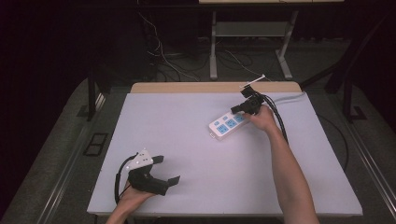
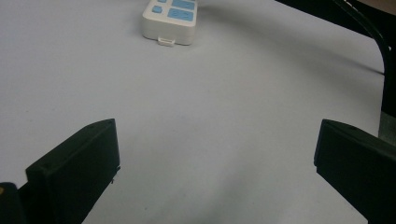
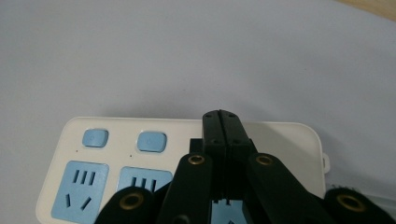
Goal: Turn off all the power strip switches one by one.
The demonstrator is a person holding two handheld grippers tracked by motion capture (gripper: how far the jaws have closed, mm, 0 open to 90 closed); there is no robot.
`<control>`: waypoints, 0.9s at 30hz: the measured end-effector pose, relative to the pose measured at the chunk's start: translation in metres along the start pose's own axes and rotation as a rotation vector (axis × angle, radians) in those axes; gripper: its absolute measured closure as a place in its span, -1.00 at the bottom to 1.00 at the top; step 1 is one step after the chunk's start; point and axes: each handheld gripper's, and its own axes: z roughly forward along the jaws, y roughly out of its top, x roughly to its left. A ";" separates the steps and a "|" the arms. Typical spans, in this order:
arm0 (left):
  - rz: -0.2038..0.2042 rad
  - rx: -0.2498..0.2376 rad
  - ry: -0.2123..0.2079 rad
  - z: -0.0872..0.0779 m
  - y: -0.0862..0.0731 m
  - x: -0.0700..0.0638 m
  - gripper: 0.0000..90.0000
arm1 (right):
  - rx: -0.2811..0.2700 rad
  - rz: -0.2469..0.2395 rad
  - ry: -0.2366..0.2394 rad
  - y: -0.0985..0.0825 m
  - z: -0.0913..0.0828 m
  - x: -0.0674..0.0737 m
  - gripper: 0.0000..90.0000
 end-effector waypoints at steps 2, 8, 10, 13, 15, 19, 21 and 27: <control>-0.002 0.000 0.000 0.000 0.000 0.000 -1.00 | 0.002 -0.006 -0.005 0.000 0.000 0.001 1.00; -0.001 0.004 -0.004 0.002 0.000 -0.001 -1.00 | 0.005 0.014 0.006 0.000 0.001 -0.001 1.00; 0.000 0.007 -0.004 0.002 0.000 0.000 -1.00 | 0.001 0.017 0.012 0.000 0.001 -0.002 1.00; -0.002 0.006 -0.003 0.002 -0.001 0.000 -1.00 | 0.005 0.013 0.007 0.000 0.001 -0.001 1.00; 0.000 0.010 -0.003 0.002 -0.001 0.000 -1.00 | 0.005 0.006 0.004 0.000 0.001 -0.001 1.00; -0.002 0.009 -0.004 0.002 -0.001 0.000 -1.00 | 0.004 0.012 0.011 0.000 0.001 -0.002 1.00; -0.003 0.007 -0.003 0.002 -0.001 0.000 -1.00 | 0.003 0.004 0.007 0.000 0.001 -0.001 1.00; -0.010 0.005 -0.005 0.003 -0.001 0.002 -1.00 | 0.009 -0.012 -0.042 0.001 0.001 0.006 1.00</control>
